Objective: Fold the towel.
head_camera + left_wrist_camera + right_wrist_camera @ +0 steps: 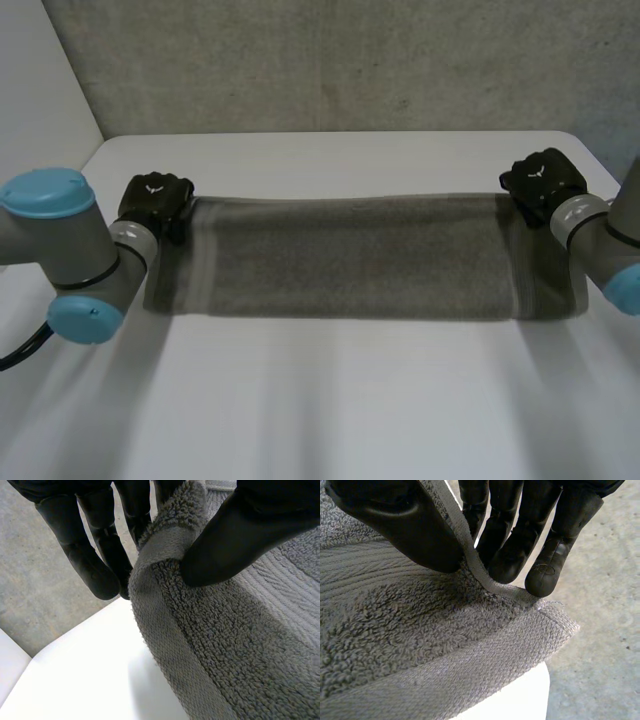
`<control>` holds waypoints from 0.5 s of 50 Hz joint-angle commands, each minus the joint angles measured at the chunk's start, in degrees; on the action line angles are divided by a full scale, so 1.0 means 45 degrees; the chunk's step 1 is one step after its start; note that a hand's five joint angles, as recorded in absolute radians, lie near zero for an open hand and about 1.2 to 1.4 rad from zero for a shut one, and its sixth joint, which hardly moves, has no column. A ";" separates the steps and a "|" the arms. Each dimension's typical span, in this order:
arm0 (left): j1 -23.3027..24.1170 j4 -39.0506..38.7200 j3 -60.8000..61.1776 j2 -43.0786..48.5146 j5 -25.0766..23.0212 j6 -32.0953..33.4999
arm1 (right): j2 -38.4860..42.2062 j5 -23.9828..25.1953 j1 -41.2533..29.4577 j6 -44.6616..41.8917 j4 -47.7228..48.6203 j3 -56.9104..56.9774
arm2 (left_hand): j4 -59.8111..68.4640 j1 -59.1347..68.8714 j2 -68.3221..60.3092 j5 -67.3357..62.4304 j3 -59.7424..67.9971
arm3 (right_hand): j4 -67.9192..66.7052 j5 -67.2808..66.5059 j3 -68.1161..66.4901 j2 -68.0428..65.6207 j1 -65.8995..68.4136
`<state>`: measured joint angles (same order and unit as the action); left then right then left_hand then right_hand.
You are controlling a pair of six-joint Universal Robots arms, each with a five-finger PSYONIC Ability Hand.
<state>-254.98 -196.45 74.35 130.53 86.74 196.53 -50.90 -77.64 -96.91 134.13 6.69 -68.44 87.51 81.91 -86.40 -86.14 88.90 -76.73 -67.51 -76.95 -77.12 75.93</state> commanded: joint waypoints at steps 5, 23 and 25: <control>0.0471 -0.0133 -0.0565 0.0895 0.0332 -0.0099 | 0.1329 -0.0695 -0.0495 0.0115 0.0466 0.0425 | -1.6302 -1.5059 1.6055 1.8221 -1.6610 | 1.4104 1.4276 1.4153 1.4189 -1.3925; 0.0842 -0.0425 0.1833 -0.2149 0.1586 -0.0197 | -0.3178 0.0277 -0.0339 0.3491 0.1073 -0.2638 | -1.6504 -1.5261 1.6256 1.8423 -1.6812 | 1.4829 1.5002 1.4878 1.4915 -1.4650; 0.0921 -0.0485 0.2326 -0.2445 0.1193 -0.0197 | -0.3573 0.0573 -0.0241 0.3650 0.0838 -0.3071 | -1.6466 -1.5223 1.6219 1.8385 -1.6775 | 1.4829 1.5002 1.4878 1.4915 -1.4650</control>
<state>-251.45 -197.44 78.02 125.07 95.78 195.76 -59.51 -79.47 -98.52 146.23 12.39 -75.50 18.79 19.07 -17.99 -16.34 17.57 -14.70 -3.35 -14.59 -15.08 13.63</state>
